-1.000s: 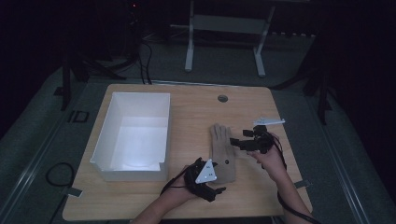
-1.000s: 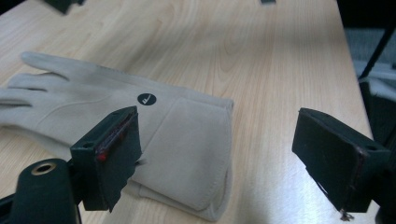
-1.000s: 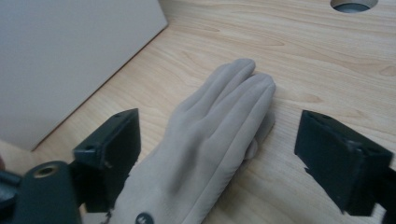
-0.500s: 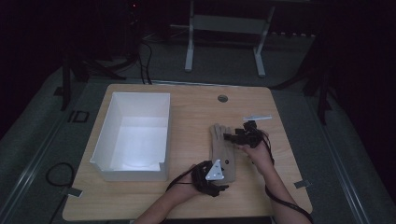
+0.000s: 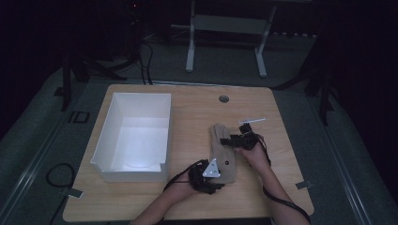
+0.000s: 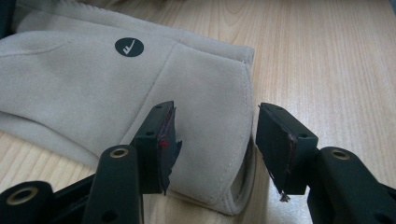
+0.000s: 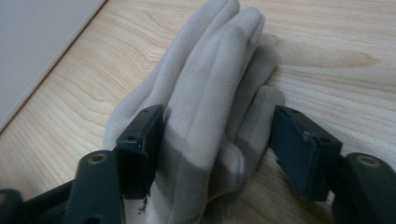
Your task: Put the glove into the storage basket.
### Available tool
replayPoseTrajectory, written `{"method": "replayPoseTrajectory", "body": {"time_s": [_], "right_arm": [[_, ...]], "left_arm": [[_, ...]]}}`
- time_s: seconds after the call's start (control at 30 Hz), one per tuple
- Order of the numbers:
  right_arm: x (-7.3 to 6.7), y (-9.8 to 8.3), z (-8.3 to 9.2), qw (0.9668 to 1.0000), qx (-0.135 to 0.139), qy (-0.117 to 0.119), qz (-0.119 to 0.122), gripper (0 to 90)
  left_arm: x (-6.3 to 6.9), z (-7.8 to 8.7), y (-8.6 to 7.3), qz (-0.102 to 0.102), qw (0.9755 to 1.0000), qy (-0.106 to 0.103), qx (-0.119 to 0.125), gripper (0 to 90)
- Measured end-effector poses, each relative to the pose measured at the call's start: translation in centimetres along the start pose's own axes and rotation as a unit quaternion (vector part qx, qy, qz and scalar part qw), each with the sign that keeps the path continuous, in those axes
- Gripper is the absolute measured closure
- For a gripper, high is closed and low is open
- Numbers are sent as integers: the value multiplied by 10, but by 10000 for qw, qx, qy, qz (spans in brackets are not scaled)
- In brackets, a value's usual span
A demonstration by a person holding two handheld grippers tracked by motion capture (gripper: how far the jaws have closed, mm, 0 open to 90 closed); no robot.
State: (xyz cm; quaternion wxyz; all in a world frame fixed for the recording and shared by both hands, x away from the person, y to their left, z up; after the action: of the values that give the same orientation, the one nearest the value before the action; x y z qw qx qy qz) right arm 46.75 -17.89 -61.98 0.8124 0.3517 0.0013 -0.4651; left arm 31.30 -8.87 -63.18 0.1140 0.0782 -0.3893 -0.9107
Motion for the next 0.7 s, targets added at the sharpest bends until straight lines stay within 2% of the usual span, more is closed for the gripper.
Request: {"method": "replayPoseTrajectory", "body": {"time_s": [0.03, 0.17, 0.2, 0.23, 0.3, 0.37, 0.4, 0.43, 0.5, 0.53, 0.57, 0.6, 0.63, 0.67, 0.7], "right_arm": [[-3, -1, -1, 9998, -50, 155, 60, 464], [-8, -2, -3, 9996, -143, 197, 173, 608], [-8, -2, -3, 9996, -143, 197, 173, 608], [-11, -1, -2, 9991, -129, 103, 395, 658], [-13, 0, -2, 9989, -136, 119, 427, 670], [-14, 0, -3, 9982, -94, 162, 578, 688], [-15, -1, -3, 9967, 1, 149, 799, 692], [-16, -1, -3, 9951, 71, 114, 976, 697], [-16, -2, -2, 9936, 162, 54, 1117, 708], [-17, -2, -2, 9929, 193, 12, 1172, 712], [-17, -2, -2, 9929, 193, 12, 1172, 712], [-18, -2, -2, 9931, 212, -6, 1157, 721], [-18, -2, -1, 9932, 237, 6, 1144, 724], [-18, -2, -1, 9932, 237, 6, 1144, 724], [-18, -1, -1, 9935, 278, 73, 1103, 728]], "left_arm": [[0, 0, 0, -14, 10000, -22, 3, 465], [0, -1, -1, -66, 10000, 24, 21, 469], [0, -1, -1, -66, 10000, 24, 21, 474], [0, -1, -1, -86, 9999, 75, 17, 484], [-1, -1, -2, -87, 9999, 91, 0, 526], [-3, 0, -2, -10, 10000, 50, 20, 550], [-7, 0, -2, -46, 9999, 136, 25, 640], [-7, 0, -2, -46, 9999, 136, 25, 679], [-12, 1, -2, 92, 9999, 104, -17, 761], [-12, 1, -2, 92, 9999, 104, -17, 780], [-14, 1, -1, 235, 9997, 12, -39, 780], [-16, 2, 0, 524, 9983, -233, -75, 803], [-17, 1, 0, 688, 9969, -366, -60, 809], [-17, 1, 0, 688, 9969, -366, -60, 813], [-19, 2, 1, 838, 9951, -518, -57, 816]]}}
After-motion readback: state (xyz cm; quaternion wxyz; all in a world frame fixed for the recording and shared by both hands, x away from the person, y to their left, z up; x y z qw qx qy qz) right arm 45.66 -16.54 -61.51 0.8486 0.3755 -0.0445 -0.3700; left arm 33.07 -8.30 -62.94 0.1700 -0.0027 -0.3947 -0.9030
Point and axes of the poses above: each handheld gripper's, and its own axes: z roughly backward along the jaws, y roughly out of its top, x roughly to its right, the point moved 9 cm from there along -z, roughly forward along the jaws, and after that the axes turned 4 degrees about -x, right-handed, at the moved point
